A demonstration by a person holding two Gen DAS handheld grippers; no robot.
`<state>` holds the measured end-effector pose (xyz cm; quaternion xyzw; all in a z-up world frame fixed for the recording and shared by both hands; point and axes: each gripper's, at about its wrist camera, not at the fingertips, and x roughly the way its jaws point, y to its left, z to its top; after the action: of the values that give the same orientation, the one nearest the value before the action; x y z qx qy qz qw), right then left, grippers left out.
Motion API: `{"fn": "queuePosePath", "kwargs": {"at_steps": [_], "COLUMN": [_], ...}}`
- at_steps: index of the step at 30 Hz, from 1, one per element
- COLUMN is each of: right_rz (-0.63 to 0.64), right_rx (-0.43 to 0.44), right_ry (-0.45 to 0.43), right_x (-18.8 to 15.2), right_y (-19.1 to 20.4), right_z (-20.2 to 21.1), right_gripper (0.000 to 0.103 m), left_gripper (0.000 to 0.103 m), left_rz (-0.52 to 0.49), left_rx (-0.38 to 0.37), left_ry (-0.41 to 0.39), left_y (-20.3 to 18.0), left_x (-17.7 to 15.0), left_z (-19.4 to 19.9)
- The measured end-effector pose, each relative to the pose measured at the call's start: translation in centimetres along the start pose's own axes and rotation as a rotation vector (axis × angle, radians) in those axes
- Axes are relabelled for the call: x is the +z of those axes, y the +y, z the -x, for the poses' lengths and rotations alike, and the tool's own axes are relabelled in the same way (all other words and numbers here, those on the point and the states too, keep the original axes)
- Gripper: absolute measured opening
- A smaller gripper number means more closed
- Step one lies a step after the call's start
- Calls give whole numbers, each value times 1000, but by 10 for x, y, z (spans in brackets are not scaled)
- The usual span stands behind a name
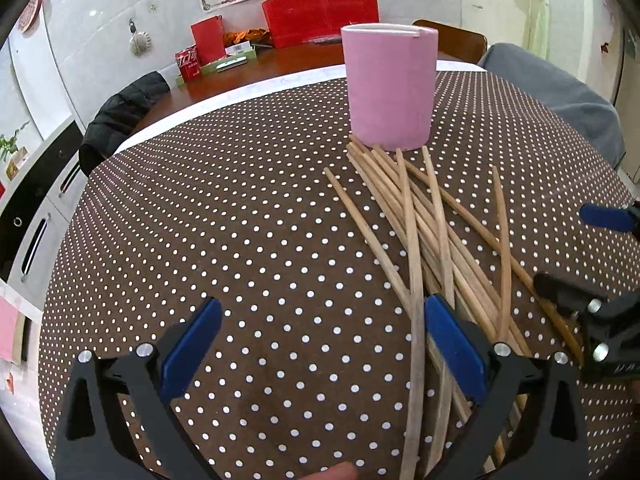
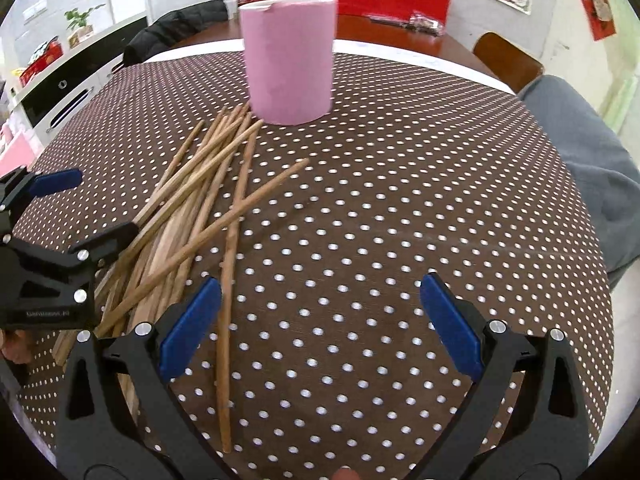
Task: Organize utensils
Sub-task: 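Lower the right gripper onto a wooden chopstick and close it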
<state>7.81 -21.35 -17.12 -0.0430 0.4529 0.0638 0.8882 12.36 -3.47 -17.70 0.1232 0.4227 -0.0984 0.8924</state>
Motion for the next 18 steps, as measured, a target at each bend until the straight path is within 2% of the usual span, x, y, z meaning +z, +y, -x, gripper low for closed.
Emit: {"fn": "queuePosePath", "kwargs": {"at_steps": [3,6,7,9,10,11,18], "right_rz": [25,44,38,42,45,51,57], "right_rx": [14,25,36,43,47,48,50], "right_ry": [20,36,36,35,36,40,51], "right_x": [6,18,22,32,36,39,44], "right_y": [6,12,12,14,16,18,18], "right_z": [-9,-20,-22,-26,-28,-30,-37], "right_gripper": [97,82,76,54,37,33,31], "left_gripper": [100,100,100,100,100,100,100], "left_rz": [14,26,21,8,5,7,7], "left_rx": [3,1,7,20,25,26,24], "left_ry": [6,6,4,-3,-4,-3,22], "left_y": [6,10,10,8,8,9,15], "left_x": [6,14,16,19,20,22,30], "left_z": [-4,-9,-10,-11,-12,-14,-28]}}
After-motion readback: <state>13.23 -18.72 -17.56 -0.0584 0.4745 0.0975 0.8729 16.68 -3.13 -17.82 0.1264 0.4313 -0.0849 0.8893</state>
